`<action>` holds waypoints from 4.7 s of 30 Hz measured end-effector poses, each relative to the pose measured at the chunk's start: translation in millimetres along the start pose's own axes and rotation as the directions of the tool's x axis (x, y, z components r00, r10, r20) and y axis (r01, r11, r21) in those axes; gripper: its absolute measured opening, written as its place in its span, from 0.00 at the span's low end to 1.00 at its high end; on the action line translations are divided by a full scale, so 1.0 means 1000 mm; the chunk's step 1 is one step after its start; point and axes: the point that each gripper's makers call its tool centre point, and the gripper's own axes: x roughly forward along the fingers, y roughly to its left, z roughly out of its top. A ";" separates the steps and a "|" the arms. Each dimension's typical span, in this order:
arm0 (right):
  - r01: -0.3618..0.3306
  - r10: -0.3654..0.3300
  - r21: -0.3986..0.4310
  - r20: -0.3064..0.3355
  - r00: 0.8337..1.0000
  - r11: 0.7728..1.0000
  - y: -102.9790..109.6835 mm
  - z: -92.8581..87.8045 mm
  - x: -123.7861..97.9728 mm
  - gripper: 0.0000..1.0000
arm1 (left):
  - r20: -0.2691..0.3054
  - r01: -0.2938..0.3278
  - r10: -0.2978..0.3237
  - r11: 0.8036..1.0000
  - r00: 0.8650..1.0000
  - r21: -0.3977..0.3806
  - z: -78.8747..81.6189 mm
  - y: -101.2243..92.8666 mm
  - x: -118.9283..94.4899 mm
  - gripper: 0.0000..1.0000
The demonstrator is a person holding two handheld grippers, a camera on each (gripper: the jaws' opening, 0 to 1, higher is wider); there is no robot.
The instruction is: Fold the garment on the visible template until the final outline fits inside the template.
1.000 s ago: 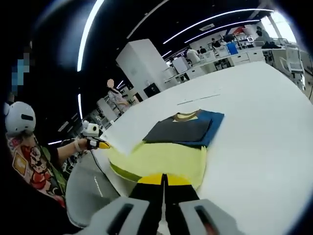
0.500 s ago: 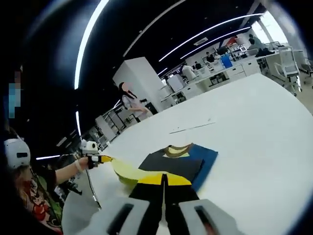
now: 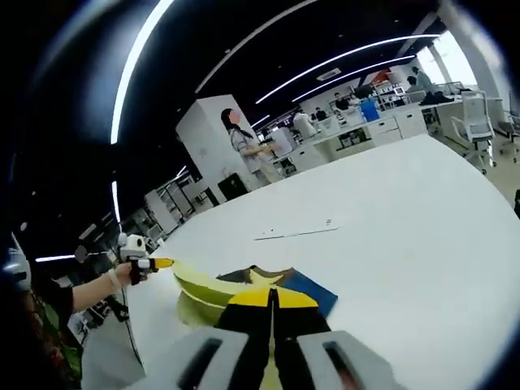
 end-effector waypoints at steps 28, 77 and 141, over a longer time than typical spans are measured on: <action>0.143 -0.137 0.102 -0.070 0.988 0.984 -0.073 -0.034 0.074 0.00 | 0.075 -0.102 0.123 0.964 0.990 -0.246 -0.015 0.079 0.062 0.00; 0.207 -0.205 -0.005 -0.176 0.963 0.978 -0.087 -0.082 0.084 0.09 | -0.012 -0.193 0.193 0.981 0.981 -0.030 -0.055 0.101 0.073 0.05; -0.110 -0.328 -0.872 -0.293 0.898 0.478 -0.079 -0.079 0.088 0.12 | -0.192 0.066 0.228 0.469 0.955 0.881 -0.046 0.086 0.072 0.21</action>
